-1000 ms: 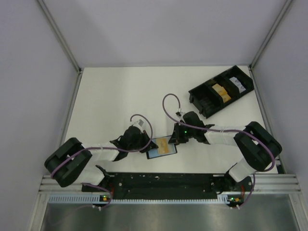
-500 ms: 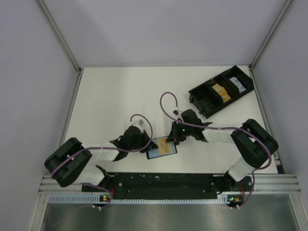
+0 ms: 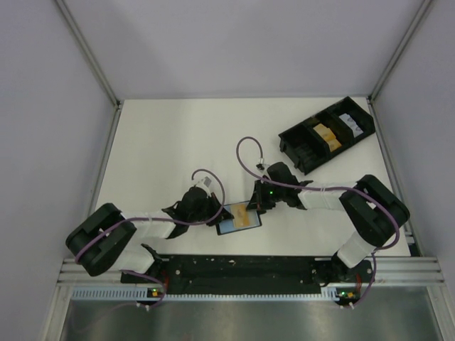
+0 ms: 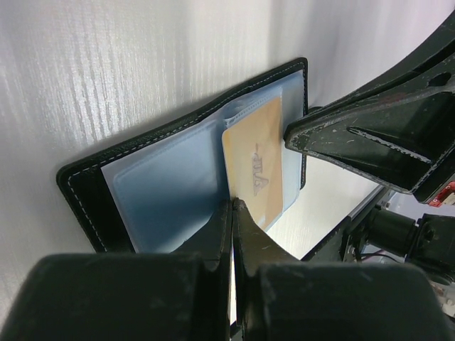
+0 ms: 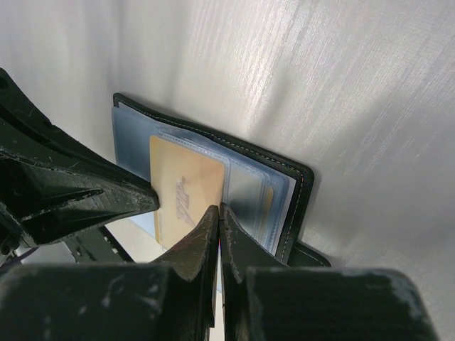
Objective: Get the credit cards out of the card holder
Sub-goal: Remove the credit card from the card holder.
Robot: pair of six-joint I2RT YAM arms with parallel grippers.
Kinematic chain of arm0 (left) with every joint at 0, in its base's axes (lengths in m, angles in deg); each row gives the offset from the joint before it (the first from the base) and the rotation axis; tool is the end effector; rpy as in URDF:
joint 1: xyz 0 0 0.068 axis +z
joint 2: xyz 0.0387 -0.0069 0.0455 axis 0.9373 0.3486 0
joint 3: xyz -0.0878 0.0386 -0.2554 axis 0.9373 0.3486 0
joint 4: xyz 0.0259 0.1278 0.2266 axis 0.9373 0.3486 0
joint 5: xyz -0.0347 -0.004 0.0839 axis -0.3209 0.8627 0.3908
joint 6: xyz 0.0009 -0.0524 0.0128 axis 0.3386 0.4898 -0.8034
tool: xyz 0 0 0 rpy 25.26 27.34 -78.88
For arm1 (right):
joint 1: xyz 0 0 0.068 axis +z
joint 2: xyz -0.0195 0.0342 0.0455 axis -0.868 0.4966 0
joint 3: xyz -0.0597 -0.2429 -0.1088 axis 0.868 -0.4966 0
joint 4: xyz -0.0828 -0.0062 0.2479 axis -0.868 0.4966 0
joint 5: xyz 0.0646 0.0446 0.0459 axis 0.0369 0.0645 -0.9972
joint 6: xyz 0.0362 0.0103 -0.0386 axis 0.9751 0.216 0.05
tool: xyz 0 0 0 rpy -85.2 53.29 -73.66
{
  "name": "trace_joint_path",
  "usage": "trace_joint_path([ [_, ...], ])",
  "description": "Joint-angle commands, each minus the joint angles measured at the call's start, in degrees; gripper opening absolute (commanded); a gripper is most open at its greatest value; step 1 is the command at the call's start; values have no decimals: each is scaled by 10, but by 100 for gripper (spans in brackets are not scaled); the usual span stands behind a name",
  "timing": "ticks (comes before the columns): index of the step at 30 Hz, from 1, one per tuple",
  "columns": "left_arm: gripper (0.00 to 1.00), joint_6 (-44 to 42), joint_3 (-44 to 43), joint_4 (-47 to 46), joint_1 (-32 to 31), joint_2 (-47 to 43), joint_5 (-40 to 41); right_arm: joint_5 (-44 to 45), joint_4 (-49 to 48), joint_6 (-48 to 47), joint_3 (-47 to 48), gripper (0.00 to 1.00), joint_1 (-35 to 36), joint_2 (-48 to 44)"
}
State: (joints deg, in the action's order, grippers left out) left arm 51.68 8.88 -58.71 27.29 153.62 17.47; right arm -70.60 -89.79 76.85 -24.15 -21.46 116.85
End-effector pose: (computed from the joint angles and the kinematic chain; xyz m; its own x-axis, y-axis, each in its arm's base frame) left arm 0.1631 -0.1584 0.1240 -0.8966 -0.3433 -0.2799 -0.0114 0.6496 -0.7602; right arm 0.2226 0.1965 0.1358 -0.9273 -0.0325 -0.3728 -0.2819 0.7158 0.6388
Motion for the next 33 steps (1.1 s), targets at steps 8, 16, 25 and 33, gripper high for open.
trace_joint_path([
  [8,3,27,44,-64,4,2,1,65,61,-32,-5,0,-1,24],
  [16,0,22,44,-60,4,-1,2,5,2,-8,-14,0,-1,-13],
  [25,0,15,40,-78,4,9,-8,-47,-61,12,-4,0,-1,-28],
  [33,1,21,52,-111,4,10,-6,-19,-50,10,-5,0,-1,-1],
])
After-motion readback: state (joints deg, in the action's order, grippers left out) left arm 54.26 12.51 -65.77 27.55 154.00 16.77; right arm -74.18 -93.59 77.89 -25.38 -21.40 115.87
